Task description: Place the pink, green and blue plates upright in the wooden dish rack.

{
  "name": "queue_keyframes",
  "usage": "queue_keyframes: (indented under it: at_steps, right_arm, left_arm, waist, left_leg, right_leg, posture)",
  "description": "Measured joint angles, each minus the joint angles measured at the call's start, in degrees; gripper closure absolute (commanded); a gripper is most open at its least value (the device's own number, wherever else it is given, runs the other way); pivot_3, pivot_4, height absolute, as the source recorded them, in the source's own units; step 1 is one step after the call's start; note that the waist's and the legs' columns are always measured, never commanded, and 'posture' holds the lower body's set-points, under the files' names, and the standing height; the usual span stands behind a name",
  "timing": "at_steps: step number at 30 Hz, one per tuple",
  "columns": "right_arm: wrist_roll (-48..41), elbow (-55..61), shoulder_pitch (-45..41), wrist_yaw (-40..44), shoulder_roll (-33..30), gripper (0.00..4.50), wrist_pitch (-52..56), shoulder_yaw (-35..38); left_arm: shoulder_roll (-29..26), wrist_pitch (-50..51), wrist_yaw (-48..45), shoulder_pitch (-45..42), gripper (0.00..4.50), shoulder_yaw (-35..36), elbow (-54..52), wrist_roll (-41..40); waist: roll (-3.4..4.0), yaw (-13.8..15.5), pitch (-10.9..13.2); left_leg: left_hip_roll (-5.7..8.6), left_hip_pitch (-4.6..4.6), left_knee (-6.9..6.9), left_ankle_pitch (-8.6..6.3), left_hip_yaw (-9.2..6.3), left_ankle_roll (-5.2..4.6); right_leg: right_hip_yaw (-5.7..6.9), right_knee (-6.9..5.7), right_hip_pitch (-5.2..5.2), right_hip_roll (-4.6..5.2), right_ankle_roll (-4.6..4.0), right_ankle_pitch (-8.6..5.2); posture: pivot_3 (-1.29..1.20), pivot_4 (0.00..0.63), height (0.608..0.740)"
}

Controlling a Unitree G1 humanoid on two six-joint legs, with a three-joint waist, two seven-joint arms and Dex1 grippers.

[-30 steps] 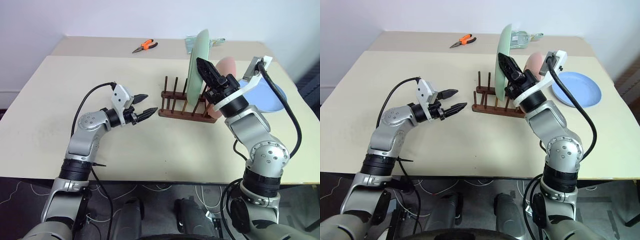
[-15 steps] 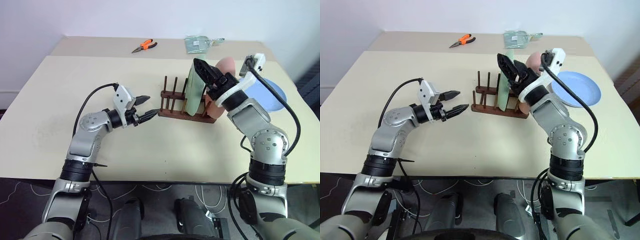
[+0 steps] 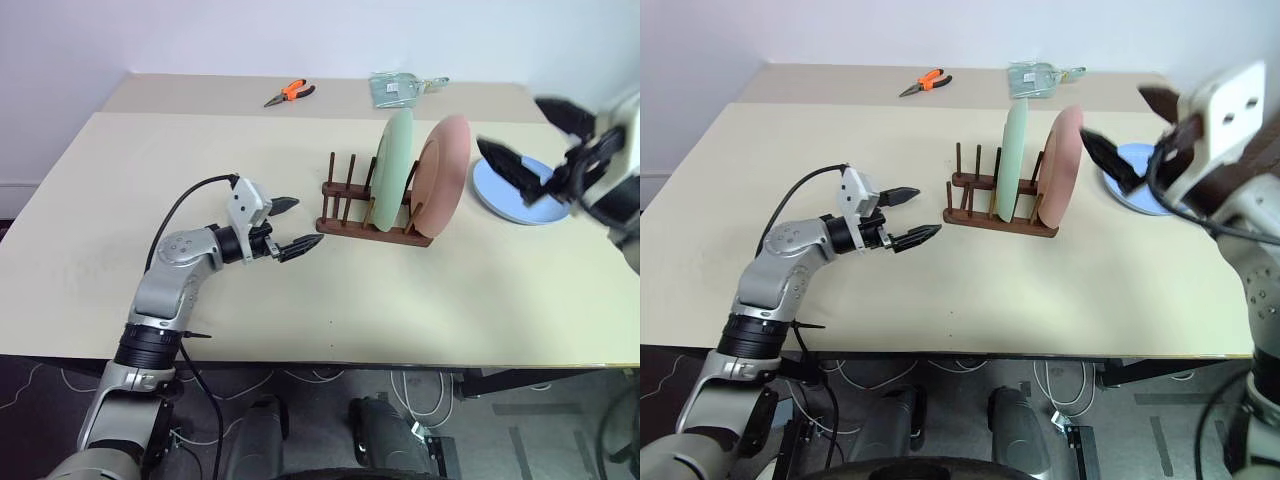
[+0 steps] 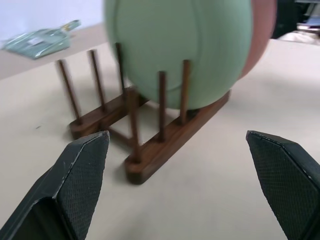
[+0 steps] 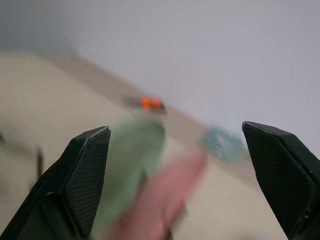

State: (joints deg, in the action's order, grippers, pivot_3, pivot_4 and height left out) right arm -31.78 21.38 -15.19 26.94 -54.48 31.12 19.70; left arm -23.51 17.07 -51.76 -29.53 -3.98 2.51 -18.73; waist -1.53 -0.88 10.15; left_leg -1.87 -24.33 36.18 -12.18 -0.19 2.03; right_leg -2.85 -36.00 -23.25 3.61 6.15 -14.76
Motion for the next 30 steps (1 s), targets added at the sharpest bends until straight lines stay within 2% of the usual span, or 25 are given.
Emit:
queue_keyframes:
  at_steps: [3, 5, 9, 14, 16, 19, 22, 26, 30]
  right_arm:
    - [11.11, -10.58, 3.40, 1.72, -2.22, 0.20, -6.39, -6.25]
    - [19.58, -21.86, 1.10, 1.89, -2.02, 0.20, -13.58, -12.85]
    - [31.89, -45.60, -8.30, 1.04, 1.23, 0.20, -26.47, -22.31]
    - [41.37, -74.21, -24.79, -2.72, 5.12, 0.20, -38.34, -28.25]
    - [43.84, -81.61, -28.66, -4.33, 5.90, 0.20, -41.47, -29.07]
    - [45.49, -88.43, -31.88, -5.08, 7.18, 1.01, -44.18, -29.68]
    - [46.22, -91.82, -33.11, -4.34, 7.74, 2.38, -44.96, -29.69]
    - [46.77, -93.81, -33.13, -4.06, 7.86, 4.45, -46.29, -29.57]
    - [47.58, -93.79, -32.99, -6.65, 7.63, 4.48, -48.06, -29.45]
  left_arm:
    - [0.19, -0.49, -0.47, -0.85, 0.01, -0.85, 1.38, 0.46]
    - [0.60, -0.83, -0.70, -1.53, 0.01, -1.19, 2.42, 0.70]
    - [0.76, -1.66, -1.24, -2.37, 0.01, -1.56, 3.18, 0.76]
    - [1.25, -1.82, -1.61, -2.47, 0.01, -2.03, 3.37, 0.84]
    - [1.17, -1.82, -1.59, -2.45, 0.01, -1.98, 3.37, 0.92]
    - [1.07, -1.80, -1.45, -2.23, 0.00, -1.95, 3.14, 1.04]
    - [0.77, -1.62, -0.91, -1.16, 0.00, -1.95, 1.73, 1.05]
    - [-0.13, -1.24, -0.46, 0.11, 0.00, -1.89, 0.78, 1.05]
    - [-0.11, -1.20, -0.41, 0.11, 0.00, -1.91, 0.65, 1.05]
  waist:
    - [0.02, -0.19, 0.00]
    - [0.05, -0.32, 0.02]
    - [0.13, -0.37, 0.07]
    - [0.22, -0.49, 0.14]
    - [0.21, -0.24, 0.14]
    - [0.22, -0.21, 0.13]
    - [0.22, -0.23, 0.13]
    - [0.22, -0.28, 0.13]
    - [0.24, -0.32, 0.13]
  left_leg:
    - [0.00, 0.04, 0.00, 0.00, 0.06, 0.00]
    - [0.01, 0.04, -0.02, 0.00, 0.08, 0.00]
    - [0.02, 0.03, -0.03, 0.00, 0.15, 0.00]
    - [0.03, 0.02, -0.05, 0.01, 0.13, 0.01]
    - [0.03, 0.01, -0.06, 0.01, 0.11, 0.01]
    - [0.05, 0.01, -0.05, 0.01, 0.11, 0.01]
    - [0.06, 0.03, -0.04, 0.01, 0.09, 0.01]
    - [0.05, 0.05, -0.03, 0.01, 0.08, 0.01]
    - [0.06, 0.06, -0.04, 0.01, 0.08, 0.01]
  right_leg:
    - [-0.04, -0.02, -0.02, -0.02, 0.00, 0.00]
    - [-0.07, -0.02, -0.05, -0.04, 0.00, 0.00]
    - [-0.11, -0.02, -0.10, -0.05, 0.03, 0.01]
    - [-0.13, -0.04, -0.11, -0.06, 0.06, 0.02]
    - [-0.13, -0.04, -0.09, -0.06, 0.06, 0.02]
    - [-0.13, -0.02, -0.05, -0.04, 0.17, 0.08]
    - [-0.13, -0.03, -0.01, -0.04, 0.18, 0.09]
    - [-0.13, -0.04, 0.01, -0.04, 0.17, 0.08]
    - [-0.13, -0.04, 0.01, -0.04, 0.17, 0.08]
  posture:
    - [0.00, 0.150, 0.726]
    - [0.00, 0.150, 0.726]
    - [0.00, 0.150, 0.726]
    - [0.00, 0.150, 0.726]
    - [0.00, 0.150, 0.726]
    - [0.00, 0.150, 0.726]
    - [0.00, 0.150, 0.726]
    - [0.00, 0.150, 0.726]
    - [0.00, 0.150, 0.726]
